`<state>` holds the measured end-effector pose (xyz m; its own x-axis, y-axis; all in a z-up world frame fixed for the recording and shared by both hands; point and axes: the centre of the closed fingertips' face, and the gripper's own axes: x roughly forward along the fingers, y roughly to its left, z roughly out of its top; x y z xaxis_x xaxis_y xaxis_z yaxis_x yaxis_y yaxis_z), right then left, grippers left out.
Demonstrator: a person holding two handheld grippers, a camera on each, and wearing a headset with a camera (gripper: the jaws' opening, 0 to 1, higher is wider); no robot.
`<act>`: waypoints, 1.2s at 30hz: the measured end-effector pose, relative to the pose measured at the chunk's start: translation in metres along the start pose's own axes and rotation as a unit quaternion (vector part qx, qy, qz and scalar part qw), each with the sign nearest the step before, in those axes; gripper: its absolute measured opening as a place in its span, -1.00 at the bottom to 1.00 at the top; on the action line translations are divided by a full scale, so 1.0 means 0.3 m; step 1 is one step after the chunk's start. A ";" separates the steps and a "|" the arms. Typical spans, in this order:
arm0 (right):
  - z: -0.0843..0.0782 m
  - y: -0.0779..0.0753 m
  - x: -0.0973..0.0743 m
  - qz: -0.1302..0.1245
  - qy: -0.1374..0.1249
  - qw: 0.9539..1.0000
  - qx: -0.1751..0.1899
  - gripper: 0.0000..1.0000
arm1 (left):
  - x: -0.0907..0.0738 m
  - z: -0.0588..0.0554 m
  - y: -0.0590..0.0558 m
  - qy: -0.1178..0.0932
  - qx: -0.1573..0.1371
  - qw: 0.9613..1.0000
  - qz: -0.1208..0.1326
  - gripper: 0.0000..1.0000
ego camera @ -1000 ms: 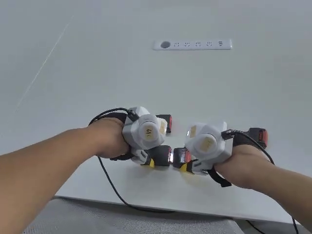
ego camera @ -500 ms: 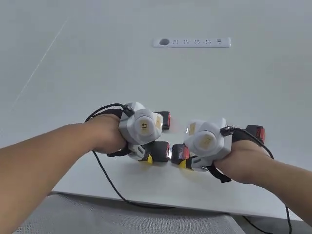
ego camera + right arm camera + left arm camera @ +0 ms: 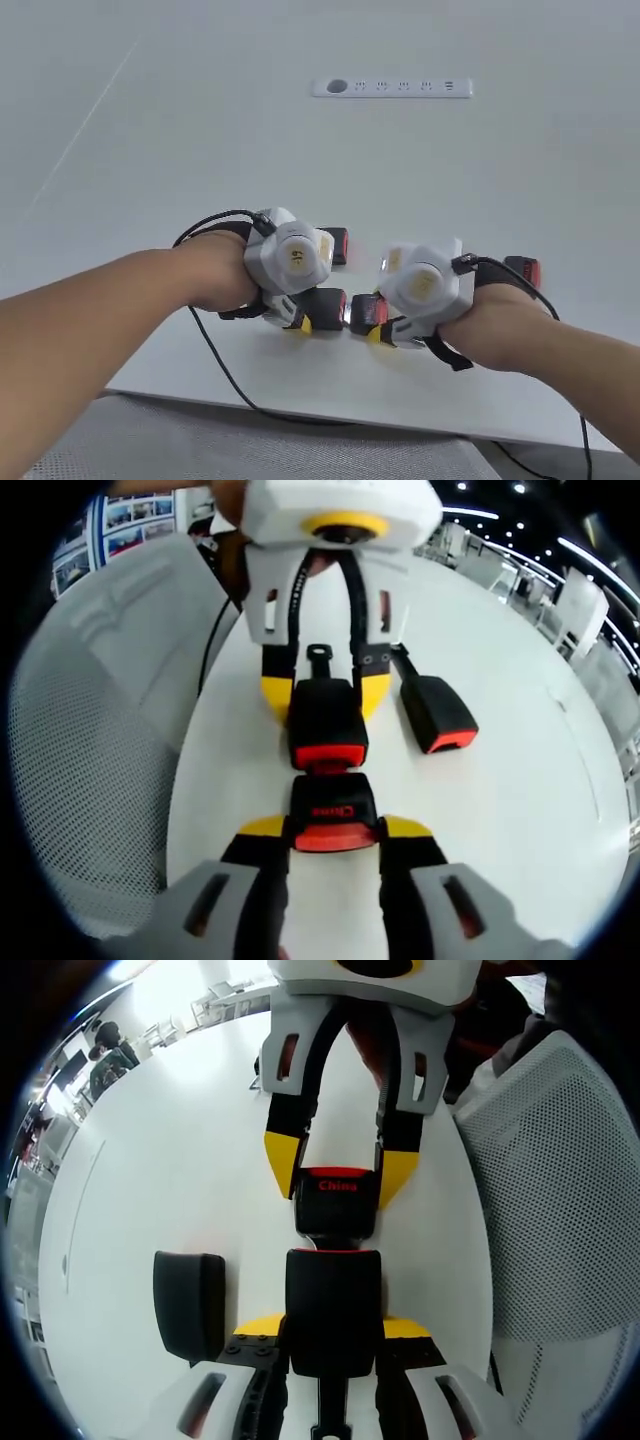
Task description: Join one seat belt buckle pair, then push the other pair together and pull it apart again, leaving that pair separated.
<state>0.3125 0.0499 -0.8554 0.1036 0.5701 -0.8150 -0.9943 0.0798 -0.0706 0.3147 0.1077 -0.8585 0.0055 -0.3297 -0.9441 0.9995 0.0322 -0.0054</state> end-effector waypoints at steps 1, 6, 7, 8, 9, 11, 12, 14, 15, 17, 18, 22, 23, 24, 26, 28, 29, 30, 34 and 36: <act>0.001 0.002 0.001 0.001 0.001 1.000 -0.001 -0.33 | 0.000 0.000 0.000 0.000 0.000 1.000 0.000 -0.32; -0.004 0.000 -0.001 0.010 0.003 1.000 -0.012 -0.32 | 0.000 0.000 0.002 0.000 -0.003 1.000 0.001 -0.30; -0.004 0.001 -0.001 0.012 0.004 1.000 -0.011 -0.32 | -0.001 0.001 0.002 0.000 -0.003 1.000 0.001 -0.30; -0.005 0.000 -0.002 0.014 0.006 1.000 -0.012 -0.32 | -0.001 0.000 0.003 0.000 -0.005 1.000 0.002 -0.30; -0.003 0.002 0.000 0.014 0.007 1.000 -0.013 -0.32 | 0.000 0.000 0.003 0.000 -0.006 1.000 0.002 -0.30; -0.005 0.000 0.000 0.015 0.009 1.000 -0.013 -0.32 | 0.000 0.000 0.004 -0.002 -0.008 1.000 0.002 -0.30; -0.006 -0.001 -0.001 0.014 0.008 1.000 -0.012 -0.31 | 0.000 0.001 0.004 -0.002 -0.009 1.000 0.002 -0.30; -0.007 -0.001 -0.002 0.013 0.005 1.000 -0.010 -0.31 | -0.001 0.001 0.005 -0.003 -0.010 1.000 0.003 -0.30; -0.006 0.000 -0.002 0.013 0.004 1.000 -0.010 -0.31 | -0.001 0.001 0.005 -0.004 -0.014 1.000 0.004 -0.30; -0.005 -0.001 -0.002 0.013 0.000 1.000 -0.003 -0.31 | -0.002 0.000 0.006 -0.008 -0.022 1.000 0.005 -0.29; -0.004 -0.003 -0.003 0.013 -0.002 1.000 0.005 -0.31 | -0.002 0.000 0.007 -0.010 -0.025 1.000 0.006 -0.29; 0.007 -0.004 -0.011 0.011 -0.010 1.000 0.016 -0.31 | -0.008 -0.005 0.004 -0.017 -0.035 0.999 0.016 -0.29; 0.014 -0.005 -0.019 0.009 -0.014 1.000 0.015 -0.31 | -0.012 -0.006 0.004 -0.017 -0.034 0.999 0.017 -0.29; 0.020 -0.005 -0.024 0.008 -0.017 1.000 0.014 -0.31 | -0.017 -0.006 0.005 -0.018 -0.036 0.999 0.019 -0.30; 0.033 -0.006 -0.036 0.006 -0.024 1.000 0.015 -0.33 | -0.043 -0.003 0.007 -0.023 -0.034 0.999 0.021 -0.32; 0.048 -0.007 -0.053 0.004 -0.030 0.999 0.011 -0.33 | -0.074 0.009 0.017 -0.034 -0.034 0.999 0.026 -0.29; 0.058 -0.012 -0.068 0.002 -0.034 0.999 0.011 -0.32 | -0.080 0.012 0.020 -0.037 -0.034 0.998 0.027 -0.25; 0.063 -0.013 -0.075 0.001 -0.037 0.999 0.010 -0.32 | -0.094 0.025 0.029 -0.050 -0.041 0.997 0.031 -0.21; 0.068 -0.047 -0.118 -0.006 -0.045 0.999 0.007 -0.32 | -0.117 0.042 0.050 -0.067 -0.030 0.997 0.039 -0.18; 0.053 -0.069 -0.138 -0.011 -0.044 0.999 0.009 -0.32 | -0.130 0.047 0.079 -0.078 -0.053 0.994 0.049 -0.23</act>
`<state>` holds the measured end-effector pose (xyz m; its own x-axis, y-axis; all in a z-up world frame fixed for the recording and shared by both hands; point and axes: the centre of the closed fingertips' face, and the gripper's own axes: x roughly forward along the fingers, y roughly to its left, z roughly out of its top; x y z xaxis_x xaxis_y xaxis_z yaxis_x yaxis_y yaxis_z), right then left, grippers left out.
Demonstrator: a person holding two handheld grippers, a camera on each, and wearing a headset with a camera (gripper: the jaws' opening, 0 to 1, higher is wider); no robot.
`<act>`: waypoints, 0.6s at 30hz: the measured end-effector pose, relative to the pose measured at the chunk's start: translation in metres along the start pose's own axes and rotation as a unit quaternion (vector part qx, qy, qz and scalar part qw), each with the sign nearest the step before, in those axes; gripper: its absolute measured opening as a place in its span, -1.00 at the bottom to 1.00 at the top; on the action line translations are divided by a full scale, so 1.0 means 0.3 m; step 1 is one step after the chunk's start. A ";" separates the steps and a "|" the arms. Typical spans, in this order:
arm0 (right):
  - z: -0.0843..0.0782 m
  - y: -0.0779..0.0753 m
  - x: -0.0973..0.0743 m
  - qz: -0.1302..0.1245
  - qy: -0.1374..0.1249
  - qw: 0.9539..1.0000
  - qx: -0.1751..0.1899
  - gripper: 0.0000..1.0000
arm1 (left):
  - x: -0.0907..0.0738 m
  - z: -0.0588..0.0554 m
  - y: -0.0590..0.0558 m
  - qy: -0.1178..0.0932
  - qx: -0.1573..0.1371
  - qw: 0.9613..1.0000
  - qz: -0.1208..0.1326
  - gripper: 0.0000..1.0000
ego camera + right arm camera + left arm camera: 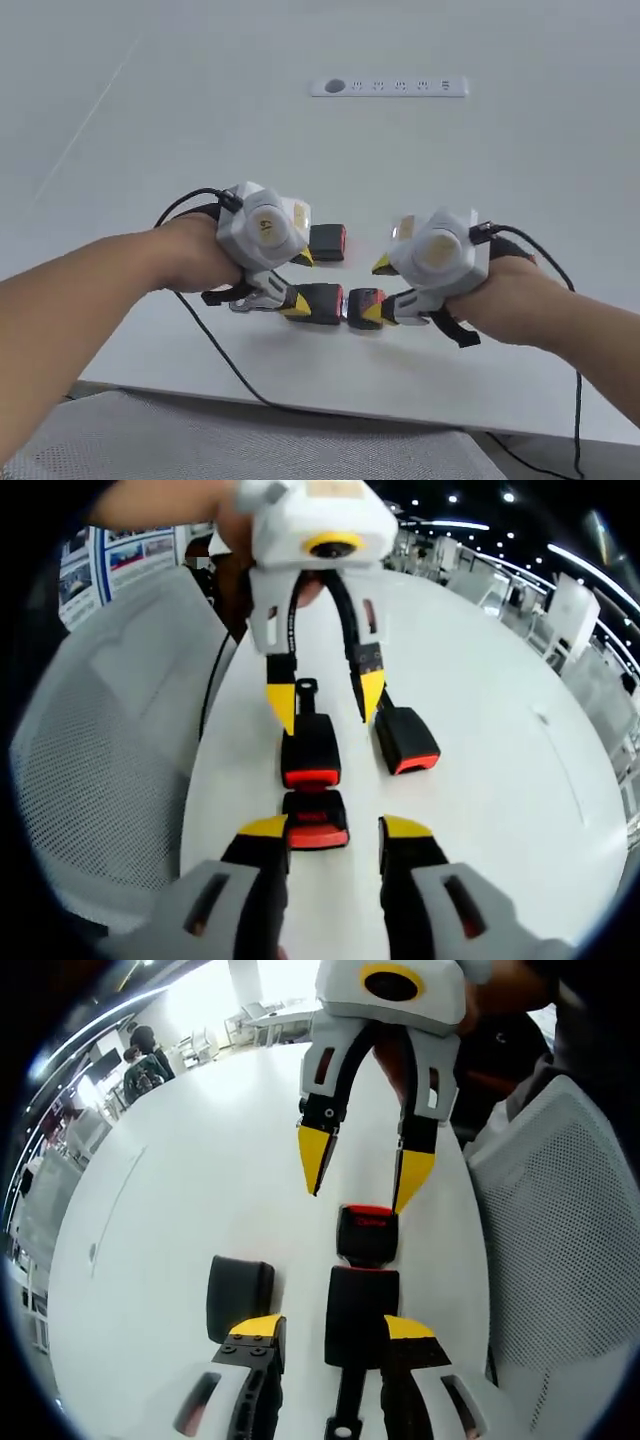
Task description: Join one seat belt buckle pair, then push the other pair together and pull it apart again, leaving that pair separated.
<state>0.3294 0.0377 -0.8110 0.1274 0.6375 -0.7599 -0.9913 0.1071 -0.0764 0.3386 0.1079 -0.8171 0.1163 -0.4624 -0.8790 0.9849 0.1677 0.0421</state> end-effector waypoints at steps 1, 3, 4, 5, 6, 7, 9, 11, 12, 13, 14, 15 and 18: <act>-0.007 -0.009 -0.006 -0.002 0.001 1.000 0.000 -0.32 | -0.005 0.010 0.015 -0.010 -0.008 1.000 0.004 -0.22; -0.031 -0.030 -0.024 -0.007 0.004 1.000 0.001 -0.33 | -0.011 0.014 0.040 -0.018 -0.010 1.000 0.009 -0.21; -0.043 -0.039 -0.032 -0.010 0.007 1.000 0.000 -0.33 | -0.011 0.012 0.051 -0.018 -0.011 1.000 0.012 -0.20; -0.064 -0.053 -0.044 -0.014 0.010 1.000 0.002 -0.33 | -0.012 0.009 0.070 -0.020 -0.011 1.000 0.018 -0.18; -0.070 -0.057 -0.048 -0.016 0.012 1.000 0.003 -0.33 | -0.013 0.008 0.082 -0.020 -0.012 0.999 0.021 -0.15; -0.092 -0.071 -0.061 -0.019 0.016 1.000 0.003 -0.33 | -0.014 0.009 0.095 -0.023 -0.014 0.999 0.025 -0.13; -0.133 -0.097 -0.085 -0.026 0.024 0.999 0.005 -0.32 | -0.012 0.009 0.126 -0.025 -0.020 0.999 0.033 -0.11; -0.174 -0.127 -0.118 -0.036 0.033 0.999 0.013 -0.33 | -0.009 0.014 0.141 -0.023 -0.019 0.999 0.035 -0.10; -0.189 -0.137 -0.130 -0.037 0.036 0.999 0.015 -0.33 | -0.008 0.018 0.146 -0.022 -0.017 0.999 0.035 -0.10; -0.213 -0.152 -0.149 -0.043 0.043 0.998 0.016 -0.33 | -0.006 0.022 0.150 -0.022 -0.016 0.999 0.034 -0.09; -0.229 -0.163 -0.160 -0.047 0.048 0.998 0.016 -0.33 | -0.003 0.026 0.157 -0.022 -0.015 0.999 0.033 -0.09; -0.244 -0.172 -0.171 -0.050 0.051 0.997 0.018 -0.33 | -0.001 0.027 0.162 -0.022 -0.014 0.999 0.032 -0.09; -0.312 -0.206 -0.214 -0.062 0.066 0.996 0.028 -0.34 | 0.011 0.016 0.186 -0.018 -0.013 0.999 0.029 -0.09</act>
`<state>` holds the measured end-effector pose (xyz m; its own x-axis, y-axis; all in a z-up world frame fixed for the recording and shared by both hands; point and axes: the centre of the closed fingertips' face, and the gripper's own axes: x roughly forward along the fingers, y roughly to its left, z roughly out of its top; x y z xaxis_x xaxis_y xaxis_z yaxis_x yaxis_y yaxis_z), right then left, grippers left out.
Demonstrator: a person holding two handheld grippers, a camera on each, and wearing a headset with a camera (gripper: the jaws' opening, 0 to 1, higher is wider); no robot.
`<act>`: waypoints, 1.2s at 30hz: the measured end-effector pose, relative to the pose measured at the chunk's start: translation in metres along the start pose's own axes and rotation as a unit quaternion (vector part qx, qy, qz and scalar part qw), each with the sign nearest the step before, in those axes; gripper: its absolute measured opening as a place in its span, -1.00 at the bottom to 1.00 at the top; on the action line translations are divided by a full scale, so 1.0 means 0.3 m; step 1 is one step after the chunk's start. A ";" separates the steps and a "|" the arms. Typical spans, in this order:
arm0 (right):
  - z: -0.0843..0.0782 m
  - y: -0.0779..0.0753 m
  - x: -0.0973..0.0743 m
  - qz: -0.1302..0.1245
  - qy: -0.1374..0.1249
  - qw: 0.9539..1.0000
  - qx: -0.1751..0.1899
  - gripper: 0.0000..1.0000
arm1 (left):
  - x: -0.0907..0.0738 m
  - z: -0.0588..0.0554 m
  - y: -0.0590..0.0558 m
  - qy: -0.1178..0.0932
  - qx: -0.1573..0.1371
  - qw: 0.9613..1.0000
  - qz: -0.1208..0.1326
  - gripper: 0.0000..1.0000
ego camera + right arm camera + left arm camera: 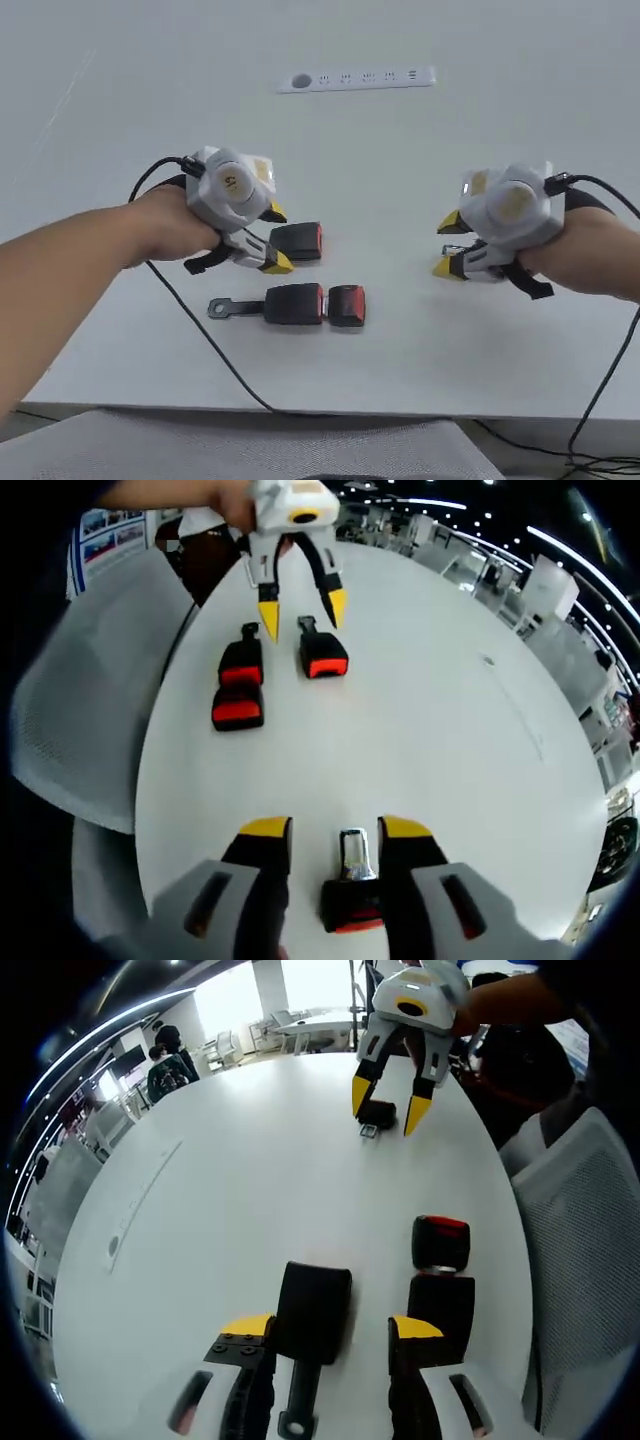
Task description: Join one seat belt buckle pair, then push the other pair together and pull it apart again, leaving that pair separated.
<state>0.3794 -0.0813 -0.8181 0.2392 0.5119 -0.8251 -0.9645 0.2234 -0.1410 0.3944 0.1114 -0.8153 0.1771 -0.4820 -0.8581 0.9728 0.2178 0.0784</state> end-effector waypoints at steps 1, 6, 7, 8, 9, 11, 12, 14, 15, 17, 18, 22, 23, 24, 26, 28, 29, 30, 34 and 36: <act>-0.018 -0.007 -0.007 -0.002 0.004 1.000 0.000 -0.34 | 0.003 -0.005 0.007 0.002 -0.003 1.000 0.000 -0.10; -0.118 -0.048 -0.048 -0.010 0.022 1.000 0.011 -0.34 | 0.028 -0.029 0.036 0.011 -0.005 1.000 -0.002 -0.12; -0.139 -0.053 -0.054 -0.011 0.027 0.999 0.013 -0.34 | 0.040 -0.039 0.030 0.018 -0.001 1.000 -0.010 -0.12; -0.149 -0.056 -0.058 -0.011 0.029 0.999 0.013 -0.34 | 0.047 -0.046 0.029 0.022 0.002 1.000 -0.013 -0.11; -0.164 -0.059 -0.062 -0.009 0.031 0.999 0.016 -0.33 | 0.056 -0.053 0.033 0.027 0.004 1.000 -0.013 -0.11; -0.183 -0.055 -0.062 -0.001 0.033 0.999 0.020 -0.33 | 0.066 -0.057 0.041 0.030 0.006 0.999 -0.014 -0.12; -0.193 -0.051 -0.061 0.003 0.038 0.999 0.017 -0.33 | 0.068 -0.058 0.043 0.032 0.008 0.999 -0.014 -0.13; -0.204 -0.043 -0.058 0.009 0.041 0.999 0.017 -0.34 | 0.073 -0.060 0.043 0.035 0.013 0.999 -0.018 -0.15; -0.212 -0.044 -0.055 0.011 0.042 0.999 0.015 -0.34 | 0.078 -0.064 0.041 0.038 0.016 0.999 -0.023 -0.16; -0.213 -0.047 -0.054 0.013 0.041 0.999 0.013 -0.35 | 0.085 -0.069 0.035 0.043 0.019 0.998 -0.030 -0.20; -0.211 -0.047 -0.052 0.013 0.039 0.999 0.013 -0.35 | 0.086 -0.070 0.033 0.044 0.020 0.998 -0.032 -0.24; -0.205 -0.055 -0.045 0.015 0.034 0.999 0.008 -0.36 | 0.087 -0.070 0.041 0.043 0.019 0.998 -0.031 -0.32; -0.206 -0.055 -0.043 0.018 0.035 0.999 0.006 -0.36 | 0.087 -0.071 0.042 0.042 0.018 0.998 -0.031 -0.33; -0.207 -0.055 -0.041 0.020 0.037 0.999 0.002 -0.36 | 0.088 -0.072 0.043 0.041 0.018 0.998 -0.032 -0.33; -0.208 -0.055 -0.038 0.024 0.039 0.999 0.001 -0.37 | 0.089 -0.072 0.042 0.039 0.018 0.999 -0.033 -0.34; -0.206 -0.055 -0.037 0.025 0.042 0.999 -0.004 -0.37 | 0.090 -0.073 0.042 0.040 0.021 0.998 -0.034 -0.34; -0.203 -0.053 -0.036 0.025 0.043 0.999 -0.005 -0.37 | 0.090 -0.073 0.042 0.040 0.027 0.998 -0.035 -0.34; -0.199 -0.047 -0.035 0.028 0.042 0.999 -0.008 -0.37 | 0.091 -0.074 0.042 0.039 0.030 0.998 -0.036 -0.34; -0.171 -0.035 -0.021 0.030 0.039 0.999 -0.016 -0.38 | 0.092 -0.074 0.042 0.038 0.035 0.998 -0.037 -0.35; -0.152 -0.034 -0.010 0.028 0.037 0.999 -0.020 -0.38 | 0.092 -0.074 0.042 0.040 0.038 0.998 -0.036 -0.35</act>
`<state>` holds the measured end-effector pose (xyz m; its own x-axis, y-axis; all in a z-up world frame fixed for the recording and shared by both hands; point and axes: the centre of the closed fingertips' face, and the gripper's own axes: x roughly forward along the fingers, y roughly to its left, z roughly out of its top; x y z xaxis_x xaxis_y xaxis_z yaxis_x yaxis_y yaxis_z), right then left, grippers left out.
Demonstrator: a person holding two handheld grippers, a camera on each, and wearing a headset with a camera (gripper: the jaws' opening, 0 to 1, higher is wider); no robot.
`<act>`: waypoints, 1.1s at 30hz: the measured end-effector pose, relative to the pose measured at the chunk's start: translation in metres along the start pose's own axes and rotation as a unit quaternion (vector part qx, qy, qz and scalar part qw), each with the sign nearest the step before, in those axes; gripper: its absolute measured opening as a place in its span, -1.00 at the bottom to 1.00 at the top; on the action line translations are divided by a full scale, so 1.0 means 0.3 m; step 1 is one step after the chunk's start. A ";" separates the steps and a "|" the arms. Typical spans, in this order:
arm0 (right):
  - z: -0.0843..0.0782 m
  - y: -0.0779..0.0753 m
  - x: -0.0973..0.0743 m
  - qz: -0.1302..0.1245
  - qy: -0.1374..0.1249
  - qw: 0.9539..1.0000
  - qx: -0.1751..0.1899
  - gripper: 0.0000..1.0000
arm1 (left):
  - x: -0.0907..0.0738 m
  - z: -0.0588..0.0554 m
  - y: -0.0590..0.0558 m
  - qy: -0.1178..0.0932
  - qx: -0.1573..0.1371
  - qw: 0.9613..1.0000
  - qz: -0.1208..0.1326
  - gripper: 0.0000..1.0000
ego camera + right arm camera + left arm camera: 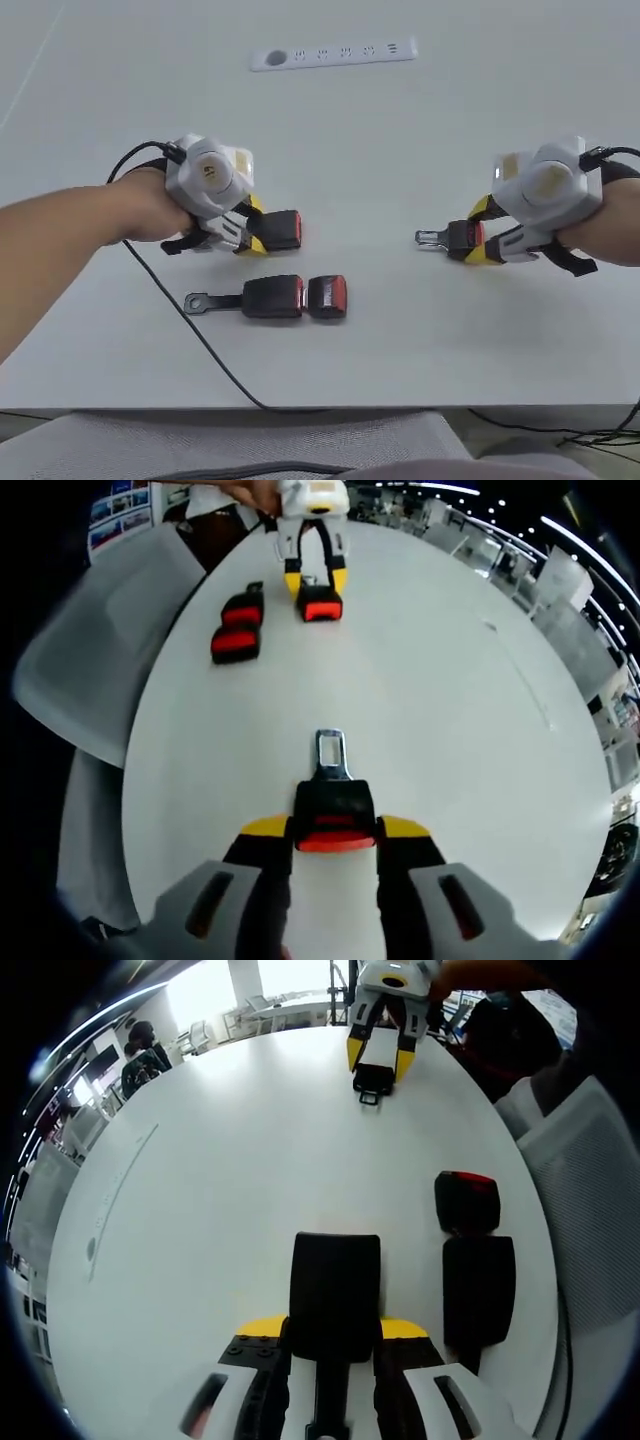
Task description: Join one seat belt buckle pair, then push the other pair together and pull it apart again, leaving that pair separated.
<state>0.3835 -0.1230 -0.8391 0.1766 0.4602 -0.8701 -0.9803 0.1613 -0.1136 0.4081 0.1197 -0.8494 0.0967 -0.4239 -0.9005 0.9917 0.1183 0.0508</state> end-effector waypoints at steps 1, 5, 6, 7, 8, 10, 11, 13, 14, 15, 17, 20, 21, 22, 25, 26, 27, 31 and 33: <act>0.011 -0.002 0.006 0.000 -0.001 1.000 -0.002 -0.38 | 0.001 0.000 0.000 0.002 0.002 1.000 0.001 -0.35; 0.047 -0.007 0.027 -0.003 -0.007 1.000 -0.006 -0.38 | 0.002 -0.001 0.000 0.008 0.012 1.000 0.000 -0.35; 0.056 -0.007 0.031 -0.003 -0.009 1.000 -0.006 -0.38 | 0.003 -0.001 -0.001 0.009 0.013 1.000 -0.001 -0.35; 0.066 -0.006 0.038 -0.004 -0.011 1.000 -0.009 -0.38 | 0.003 -0.001 -0.001 0.010 0.014 1.000 -0.001 -0.35; 0.074 -0.005 0.043 -0.004 -0.012 1.000 -0.011 -0.38 | 0.003 -0.001 -0.001 0.010 0.014 1.000 -0.001 -0.35; 0.092 -0.003 0.053 -0.005 -0.015 1.000 -0.015 -0.38 | 0.003 -0.001 -0.001 0.010 0.011 1.000 0.000 -0.35; 0.098 -0.001 0.057 -0.005 -0.016 1.000 -0.017 -0.38 | 0.002 -0.001 -0.001 0.009 0.012 1.000 0.000 -0.35; 0.117 -0.003 0.066 -0.005 -0.021 1.000 -0.016 -0.38 | 0.003 -0.002 0.000 0.010 0.011 1.000 0.002 -0.35; 0.125 -0.003 0.070 -0.005 -0.023 1.000 -0.017 -0.38 | 0.003 -0.002 -0.001 0.011 0.011 1.000 0.002 -0.36; 0.132 -0.004 0.074 -0.006 -0.024 1.000 -0.016 -0.38 | 0.003 -0.002 -0.002 0.013 0.013 1.000 0.002 -0.36; 0.151 -0.003 0.084 -0.005 -0.028 0.999 -0.015 -0.38 | 0.003 -0.002 -0.003 0.016 0.015 1.000 0.002 -0.36; 0.182 0.001 0.102 -0.003 -0.034 0.999 -0.016 -0.38 | 0.004 -0.002 -0.002 0.016 0.016 1.000 0.001 -0.36; 0.191 0.003 0.107 -0.001 -0.036 0.999 -0.015 -0.38 | 0.004 -0.003 -0.002 0.016 0.015 1.000 0.000 -0.36; 0.204 0.007 0.114 0.001 -0.039 0.999 -0.015 -0.38 | 0.004 -0.002 -0.002 0.015 0.014 1.000 0.000 -0.36; 0.239 0.013 0.134 0.005 -0.045 0.999 -0.014 -0.38 | 0.004 -0.002 -0.002 0.015 0.015 1.000 0.001 -0.36; 0.251 0.016 0.140 0.007 -0.047 0.999 -0.014 -0.38 | 0.005 -0.002 -0.003 0.016 0.017 1.000 0.001 -0.36; 0.267 0.018 0.150 0.008 -0.049 0.999 -0.014 -0.38 | 0.005 -0.002 -0.003 0.016 0.020 1.000 0.001 -0.36; 0.314 0.017 0.178 0.009 -0.057 0.998 -0.018 -0.38 | 0.005 -0.001 -0.004 0.017 0.021 1.000 0.000 -0.36; 0.329 0.015 0.186 0.010 -0.058 0.998 -0.020 -0.38 | 0.005 -0.002 -0.004 0.016 0.019 1.000 0.001 -0.36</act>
<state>0.3976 -0.0105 -0.8409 0.1645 0.5617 -0.8108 -0.9859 0.1184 -0.1180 0.4070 0.1193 -0.8510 0.0964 -0.3950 -0.9136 0.9941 0.0847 0.0683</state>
